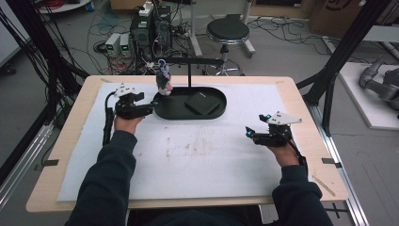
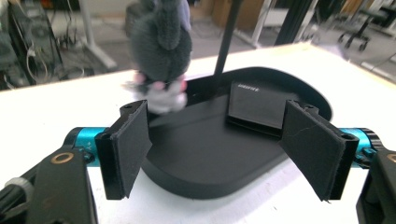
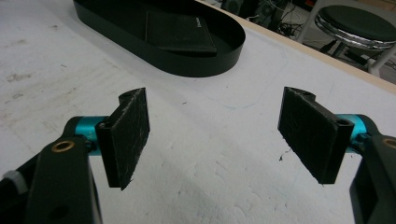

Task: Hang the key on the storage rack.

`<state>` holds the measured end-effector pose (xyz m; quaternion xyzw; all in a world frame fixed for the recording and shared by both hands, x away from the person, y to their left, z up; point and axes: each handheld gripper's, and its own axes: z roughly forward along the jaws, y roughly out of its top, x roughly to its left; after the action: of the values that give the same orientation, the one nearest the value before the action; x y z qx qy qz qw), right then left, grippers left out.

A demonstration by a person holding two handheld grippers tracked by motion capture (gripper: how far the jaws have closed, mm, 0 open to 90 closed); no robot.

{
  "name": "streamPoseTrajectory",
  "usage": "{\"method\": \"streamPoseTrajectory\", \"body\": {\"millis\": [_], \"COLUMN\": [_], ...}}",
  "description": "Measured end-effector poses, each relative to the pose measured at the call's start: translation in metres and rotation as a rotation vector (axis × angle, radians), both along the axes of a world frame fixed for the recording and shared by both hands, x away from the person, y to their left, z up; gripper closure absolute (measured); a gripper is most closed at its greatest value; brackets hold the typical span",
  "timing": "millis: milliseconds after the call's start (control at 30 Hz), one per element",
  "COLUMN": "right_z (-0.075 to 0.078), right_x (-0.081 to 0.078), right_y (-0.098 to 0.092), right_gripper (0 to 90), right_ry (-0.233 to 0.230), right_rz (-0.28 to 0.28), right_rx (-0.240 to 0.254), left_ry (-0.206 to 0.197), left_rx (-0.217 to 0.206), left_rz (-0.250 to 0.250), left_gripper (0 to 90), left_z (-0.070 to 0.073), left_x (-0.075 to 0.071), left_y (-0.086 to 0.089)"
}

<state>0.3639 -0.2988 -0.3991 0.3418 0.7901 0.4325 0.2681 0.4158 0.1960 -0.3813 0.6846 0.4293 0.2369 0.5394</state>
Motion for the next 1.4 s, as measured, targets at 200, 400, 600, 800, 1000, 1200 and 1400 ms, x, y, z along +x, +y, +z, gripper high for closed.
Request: {"method": "streamPoseTrajectory", "body": {"millis": [200,400,600,800,1000,1200,1400], "right_z": [0.000,0.000,0.000,0.000,0.000,-0.001,-0.001], "right_x": [-0.001,-0.003,-0.008,-0.011,-0.014,-0.013,-0.013], "right_y": [-0.003,-0.007,-0.009,-0.009,-0.005,-0.004,-0.005], "right_gripper": [21.9,21.5,21.5,21.5,21.6,21.6,21.6], "right_ry": [-0.004,0.011,0.024,0.027,0.029,0.032,0.033], "right_rz": [-0.012,-0.014,-0.018,-0.031,-0.034,-0.035,-0.036], "right_rx": [-0.045,-0.049,-0.042,-0.043,-0.040,-0.046,-0.041], "left_ry": [-0.062,-0.085,-0.088,-0.102,-0.096,-0.098,-0.098], "left_rx": [-0.006,0.004,0.000,-0.006,-0.010,0.005,0.003], "left_rz": [-0.006,-0.025,-0.013,0.016,0.024,0.020,0.025], "left_gripper": [25.2,25.2,24.8,24.6,24.6,24.6,24.9], "left_z": [-0.003,-0.010,-0.015,-0.013,-0.016,-0.016,-0.016], "left_x": [-0.035,-0.057,-0.067,-0.073,-0.076,-0.076,-0.076], "left_y": [0.018,0.031,0.038,0.042,0.045,0.042,0.044]}}
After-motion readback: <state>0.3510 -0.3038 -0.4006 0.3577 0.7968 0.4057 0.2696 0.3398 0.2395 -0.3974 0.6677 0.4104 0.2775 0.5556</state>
